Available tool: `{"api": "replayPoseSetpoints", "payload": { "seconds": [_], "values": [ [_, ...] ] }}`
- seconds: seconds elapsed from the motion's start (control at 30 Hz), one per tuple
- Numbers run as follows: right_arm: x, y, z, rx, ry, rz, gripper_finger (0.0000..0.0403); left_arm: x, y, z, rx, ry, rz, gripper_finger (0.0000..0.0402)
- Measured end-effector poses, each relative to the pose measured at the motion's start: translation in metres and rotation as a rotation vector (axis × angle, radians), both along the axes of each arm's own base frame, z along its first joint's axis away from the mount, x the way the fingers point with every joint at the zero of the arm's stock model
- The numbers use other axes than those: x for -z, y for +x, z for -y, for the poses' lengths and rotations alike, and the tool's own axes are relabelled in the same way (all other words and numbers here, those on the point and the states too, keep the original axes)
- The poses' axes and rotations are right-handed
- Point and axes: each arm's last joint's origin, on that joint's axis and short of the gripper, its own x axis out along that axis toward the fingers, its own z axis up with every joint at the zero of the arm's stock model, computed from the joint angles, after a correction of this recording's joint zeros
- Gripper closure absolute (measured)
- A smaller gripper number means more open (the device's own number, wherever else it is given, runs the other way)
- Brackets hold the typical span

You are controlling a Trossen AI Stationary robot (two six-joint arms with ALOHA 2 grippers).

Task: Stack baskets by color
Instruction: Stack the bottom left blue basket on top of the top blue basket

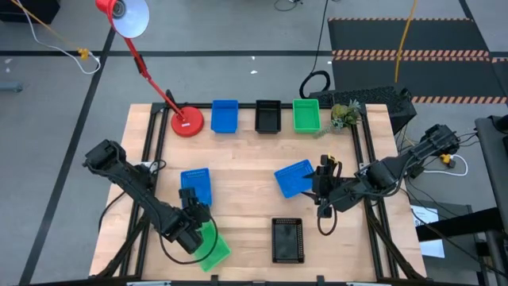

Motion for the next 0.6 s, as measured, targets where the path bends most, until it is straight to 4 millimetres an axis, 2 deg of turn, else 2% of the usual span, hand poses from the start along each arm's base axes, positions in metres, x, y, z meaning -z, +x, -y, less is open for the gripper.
{"api": "replayPoseSetpoints", "payload": {
  "seconds": [0.27,0.37,0.53,0.6],
  "values": [
    [0.000,0.000,0.000,0.000,0.000,0.000,0.0190,0.016,-0.002,-0.018,-0.015,0.018,-0.090,0.0264],
    [0.000,0.000,0.000,0.000,0.000,0.000,0.0190,0.018,0.000,-0.023,0.004,0.031,-0.116,0.0300],
    [0.000,0.000,0.000,-0.009,-0.010,-0.002,0.0190,0.018,0.005,-0.030,0.064,0.049,-0.148,0.0384],
    [0.000,0.000,0.000,-0.015,-0.017,-0.003,0.0190,0.018,0.008,-0.034,0.083,0.056,-0.162,0.0388]
  ]
}}
